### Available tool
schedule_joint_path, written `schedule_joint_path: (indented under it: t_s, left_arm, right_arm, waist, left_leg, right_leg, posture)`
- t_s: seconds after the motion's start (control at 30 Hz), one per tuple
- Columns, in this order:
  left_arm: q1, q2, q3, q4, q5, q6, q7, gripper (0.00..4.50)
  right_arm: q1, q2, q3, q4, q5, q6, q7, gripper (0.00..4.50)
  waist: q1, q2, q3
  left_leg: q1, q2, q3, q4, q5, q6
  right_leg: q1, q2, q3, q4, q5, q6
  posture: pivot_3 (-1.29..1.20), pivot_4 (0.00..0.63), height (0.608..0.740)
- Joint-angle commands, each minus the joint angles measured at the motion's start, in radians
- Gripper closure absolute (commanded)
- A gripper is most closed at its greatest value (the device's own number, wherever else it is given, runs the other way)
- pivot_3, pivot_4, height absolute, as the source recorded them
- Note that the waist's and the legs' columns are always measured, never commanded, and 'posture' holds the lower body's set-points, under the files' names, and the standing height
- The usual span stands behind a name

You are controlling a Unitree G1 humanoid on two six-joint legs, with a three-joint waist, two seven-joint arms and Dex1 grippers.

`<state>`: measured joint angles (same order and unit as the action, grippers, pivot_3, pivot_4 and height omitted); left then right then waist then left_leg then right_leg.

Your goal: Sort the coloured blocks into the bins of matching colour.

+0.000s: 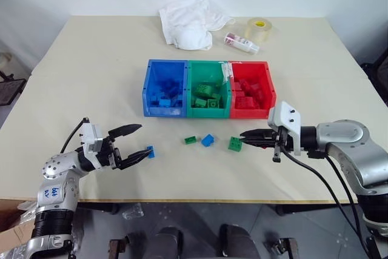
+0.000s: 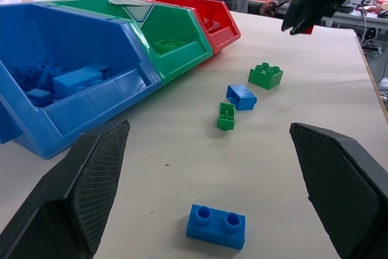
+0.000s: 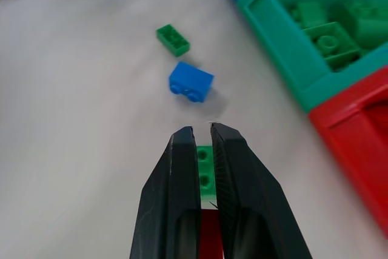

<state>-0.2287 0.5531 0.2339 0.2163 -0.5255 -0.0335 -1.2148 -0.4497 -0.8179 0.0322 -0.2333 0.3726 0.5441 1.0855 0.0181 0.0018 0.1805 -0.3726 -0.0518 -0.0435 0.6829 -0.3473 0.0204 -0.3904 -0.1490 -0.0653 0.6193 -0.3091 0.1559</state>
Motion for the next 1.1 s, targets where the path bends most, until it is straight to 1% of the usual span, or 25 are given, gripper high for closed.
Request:
schedule_joint_path:
  t_s: [0.03,0.13,0.27,0.33,0.4,0.43,0.47,0.5,0.63,0.67,0.7,0.8,0.87,0.9,0.97,1.0,1.07,1.1]
  left_arm:
    - [-0.011,-0.001,0.003,0.002,-0.005,-0.015,-0.005,0.0]
    - [-0.02,-0.005,-0.002,0.007,-0.003,-0.018,-0.002,0.0]
    - [-0.033,-0.011,-0.013,0.009,-0.002,-0.024,-0.003,0.0]
    - [-0.037,-0.01,-0.019,0.009,-0.001,-0.027,-0.011,0.0]
    - [-0.039,-0.007,-0.025,0.006,0.0,-0.027,-0.02,0.0]
    - [-0.039,-0.005,-0.027,0.005,0.0,-0.027,-0.023,0.0]
    - [-0.042,-0.004,-0.028,0.005,0.0,-0.027,-0.026,0.0]
    - [-0.046,-0.002,-0.031,0.005,0.002,-0.028,-0.03,0.0]
    - [-0.078,-0.003,-0.04,-0.007,-0.005,-0.014,-0.033,0.0]
    - [-0.086,-0.002,-0.042,-0.002,-0.004,-0.015,-0.035,0.0]
    - [-0.093,0.0,-0.045,0.006,-0.002,-0.017,-0.039,0.0]
    - [-0.113,0.006,-0.046,0.035,0.003,-0.021,-0.054,0.0]
    - [-0.125,0.011,-0.044,0.06,0.007,-0.025,-0.064,0.0]
    - [-0.13,0.018,-0.042,0.076,0.011,-0.03,-0.072,0.0]
    - [-0.136,0.027,-0.039,0.098,0.016,-0.038,-0.083,0.0]
    - [-0.136,0.032,-0.035,0.107,0.016,-0.04,-0.089,0.0]
    - [-0.131,0.043,-0.028,0.12,0.016,-0.045,-0.101,0.0]
    - [-0.129,0.047,-0.026,0.124,0.017,-0.047,-0.106,0.0]
  right_arm:
    - [-0.14,0.021,-0.019,0.138,-0.044,-0.094,-0.022,4.47]
    - [-0.307,0.066,0.025,0.366,-0.117,-0.2,-0.027,4.47]
    - [-0.509,0.171,0.067,0.692,-0.209,-0.356,-0.06,4.47]
    - [-0.583,0.217,0.07,0.832,-0.248,-0.42,-0.1,3.73]
    - [-0.633,0.243,0.073,0.937,-0.279,-0.477,-0.123,3.17]
    - [-0.649,0.252,0.072,0.973,-0.289,-0.504,-0.124,2.77]
    - [-0.663,0.26,0.068,0.999,-0.294,-0.52,-0.124,2.46]
    - [-0.672,0.267,0.062,1.013,-0.291,-0.535,-0.116,2.05]
    - [-0.673,0.268,0.041,1.001,-0.278,-0.542,-0.096,0.63]
    - [-0.661,0.26,0.037,0.976,-0.272,-0.535,-0.087,0.29]
    - [-0.64,0.249,0.03,0.936,-0.26,-0.52,-0.072,0.04]
    - [-0.541,0.198,-0.001,0.759,-0.199,-0.441,-0.003,0.04]
    - [-0.448,0.152,-0.026,0.621,-0.157,-0.385,0.033,0.04]
    - [-0.351,0.099,-0.058,0.514,-0.121,-0.342,0.063,0.04]
    - [-0.211,0.025,-0.106,0.364,-0.068,-0.276,0.094,0.04]
    - [-0.116,-0.021,-0.151,0.284,-0.036,-0.233,0.111,0.04]
    - [0.043,-0.092,-0.228,0.17,0.01,-0.168,0.129,0.04]
    - [0.093,-0.114,-0.253,0.133,0.026,-0.147,0.129,0.04]
  waist:
    - [-0.007,0.0,0.0]
    - [-0.021,0.0,0.0]
    - [-0.039,0.0,0.0]
    - [-0.048,0.0,0.0]
    - [-0.049,0.0,0.0]
    - [-0.049,0.0,0.0]
    - [-0.049,0.0,0.0]
    - [-0.049,0.0,0.0]
    - [-0.05,0.0,0.0]
    - [-0.049,0.0,0.0]
    - [-0.048,0.0,0.0]
    - [-0.046,0.0,0.0]
    - [-0.042,0.0,0.0]
    - [-0.038,0.0,0.0]
    - [-0.032,0.0,0.0]
    - [-0.029,0.0,0.0]
    - [-0.018,0.001,0.0]
    - [-0.018,0.001,0.0]
  left_leg:
    - [0.0,0.0,0.0,0.0,0.0,0.0]
    - [0.0,0.0,0.0,0.0,0.0,0.0]
    - [0.0,0.0,0.0,-0.002,0.0,0.0]
    - [0.0,0.0,-0.001,-0.002,0.0,0.0]
    - [0.0,0.0,-0.002,-0.002,0.0,0.0]
    - [0.0,0.0,-0.002,-0.003,0.0,0.0]
    - [0.0,0.0,-0.002,-0.003,0.0,0.0]
    - [-0.001,0.0,-0.003,-0.002,0.0,0.0]
    - [-0.001,0.0,-0.003,-0.002,0.0,0.0]
    - [-0.001,0.0,-0.003,-0.002,0.0,0.0]
    - [-0.001,0.0,-0.003,-0.001,0.0,0.0]
    - [-0.001,0.0,-0.004,-0.001,0.0,0.0]
    - [-0.002,-0.001,-0.005,-0.001,0.0,0.0]
    - [-0.002,-0.001,-0.005,-0.001,0.0,0.0]
    - [-0.003,-0.001,-0.007,-0.001,0.0,0.0]
    - [-0.003,-0.002,-0.006,-0.001,0.0,0.0]
    - [-0.003,-0.001,-0.004,-0.001,0.0,0.0]
    - [-0.003,-0.001,-0.004,-0.001,0.0,0.0]
  right_leg:
    - [0.0,0.0,0.0,0.0,0.0,0.0]
    - [-0.001,0.0,0.0,0.001,0.0,0.0]
    - [-0.002,0.0,0.0,0.001,0.0,0.0]
    - [-0.002,0.0,-0.001,0.002,0.0,0.0]
    - [-0.002,0.0,-0.002,0.002,0.0,0.0]
    - [-0.002,0.0,-0.002,0.002,0.0,0.0]
    - [-0.002,0.0,-0.002,0.002,0.0,0.0]
    - [-0.002,0.0,-0.002,0.002,0.0,0.0]
    - [-0.002,0.0,-0.002,0.002,0.0,0.0]
    - [-0.002,0.0,-0.002,0.002,0.0,0.0]
    - [-0.002,0.0,-0.002,0.003,0.0,0.0]
    - [-0.002,0.0,-0.002,0.003,0.0,0.0]
    - [-0.002,0.0,-0.003,0.003,0.0,0.0]
    - [-0.002,0.0,-0.003,0.002,0.0,0.0]
    - [-0.002,0.0,-0.005,0.002,0.0,0.0]
    - [-0.002,0.0,-0.004,0.002,0.0,0.0]
    - [-0.002,0.0,-0.004,0.002,0.0,0.0]
    - [-0.002,0.0,-0.004,0.002,0.0,0.0]
  posture:
    - [0.0,0.15,0.74]
    - [0.0,0.15,0.74]
    - [0.0,0.15,0.74]
    - [0.0,0.15,0.74]
    - [0.0,0.15,0.74]
    - [0.0,0.15,0.74]
    - [0.0,0.15,0.74]
    - [0.0,0.15,0.74]
    - [0.0,0.15,0.74]
    - [0.0,0.15,0.74]
    - [0.0,0.15,0.74]
    - [0.0,0.15,0.74]
    - [0.0,0.15,0.74]
    - [0.0,0.15,0.74]
    - [0.0,0.15,0.74]
    - [0.0,0.15,0.74]
    - [0.0,0.15,0.74]
    - [0.0,0.15,0.74]
